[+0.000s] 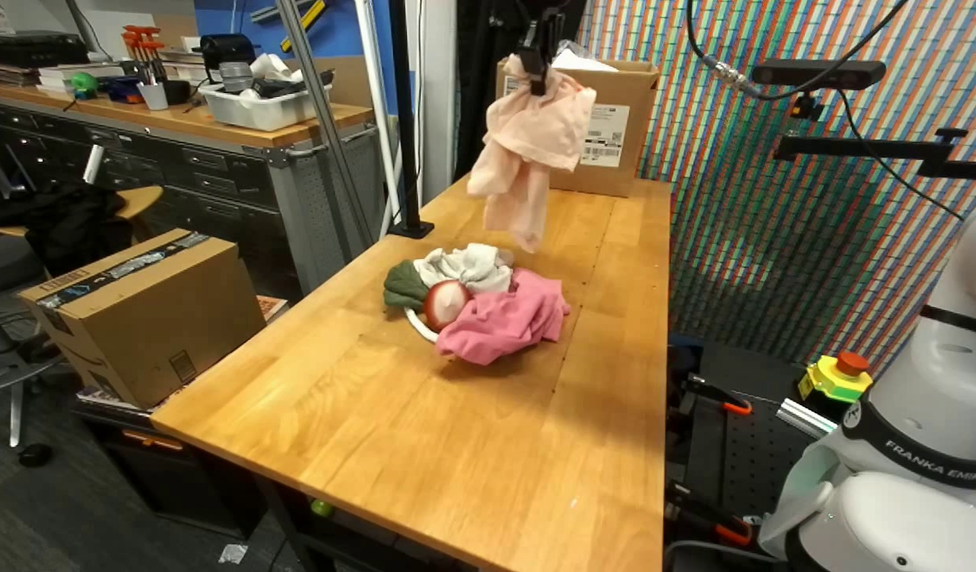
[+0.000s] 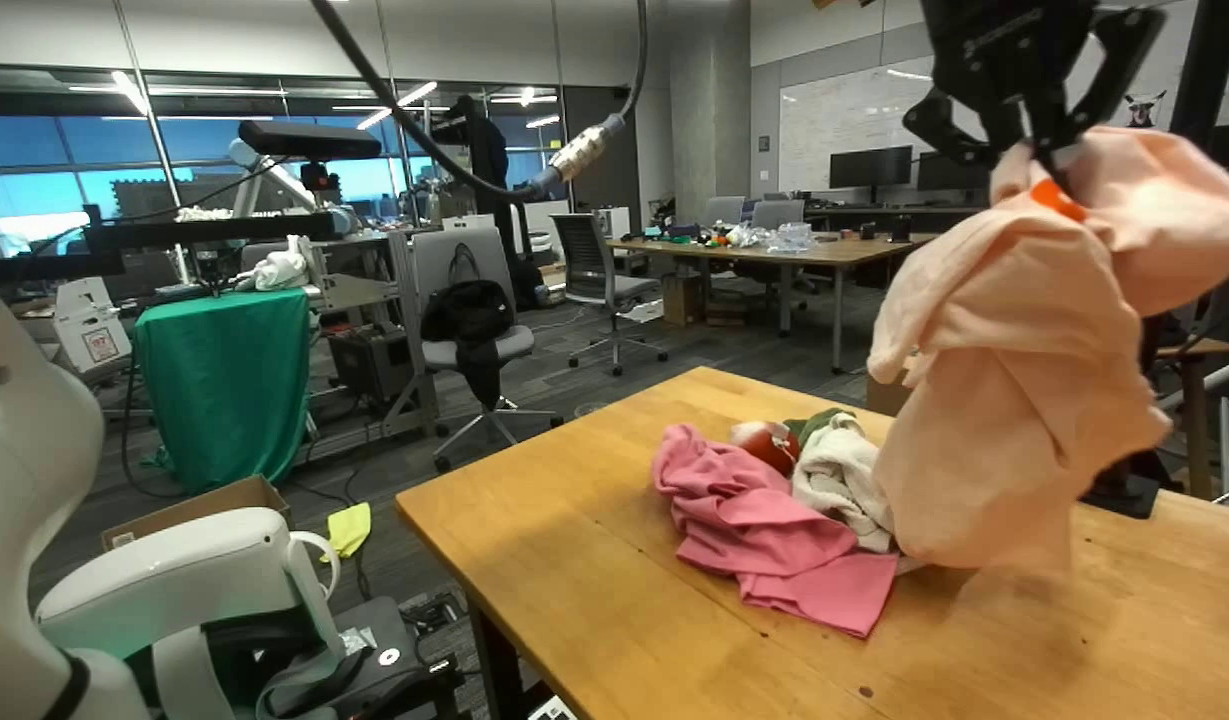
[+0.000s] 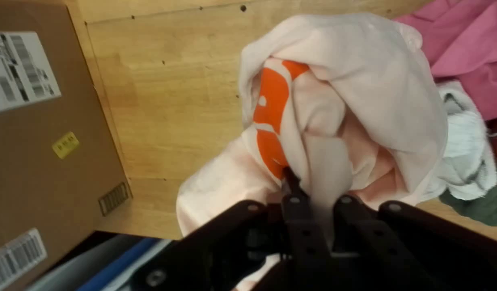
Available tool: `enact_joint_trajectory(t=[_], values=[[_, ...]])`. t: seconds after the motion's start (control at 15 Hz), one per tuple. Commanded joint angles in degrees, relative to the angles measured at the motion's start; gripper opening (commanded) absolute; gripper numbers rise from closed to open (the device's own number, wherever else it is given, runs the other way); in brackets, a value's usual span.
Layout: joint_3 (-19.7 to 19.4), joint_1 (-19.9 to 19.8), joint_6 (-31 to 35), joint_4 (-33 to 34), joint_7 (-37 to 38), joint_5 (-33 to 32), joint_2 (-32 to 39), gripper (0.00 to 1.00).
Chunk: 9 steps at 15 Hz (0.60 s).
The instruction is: Move the peach shirt and the white towel to the right then move the pink shirt to the left and move the turnip plushie towards you
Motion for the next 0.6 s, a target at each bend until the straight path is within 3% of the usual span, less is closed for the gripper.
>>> enact_joint_trajectory(t=[0.0, 0.53], values=[[-4.5, -4.8, 1.9, -3.4, -1.3, 1.1, -4.3, 0.08], [-12.9, -13.0, 12.1, -1.9, 1.7, 4.1, 0.2, 0.08]])
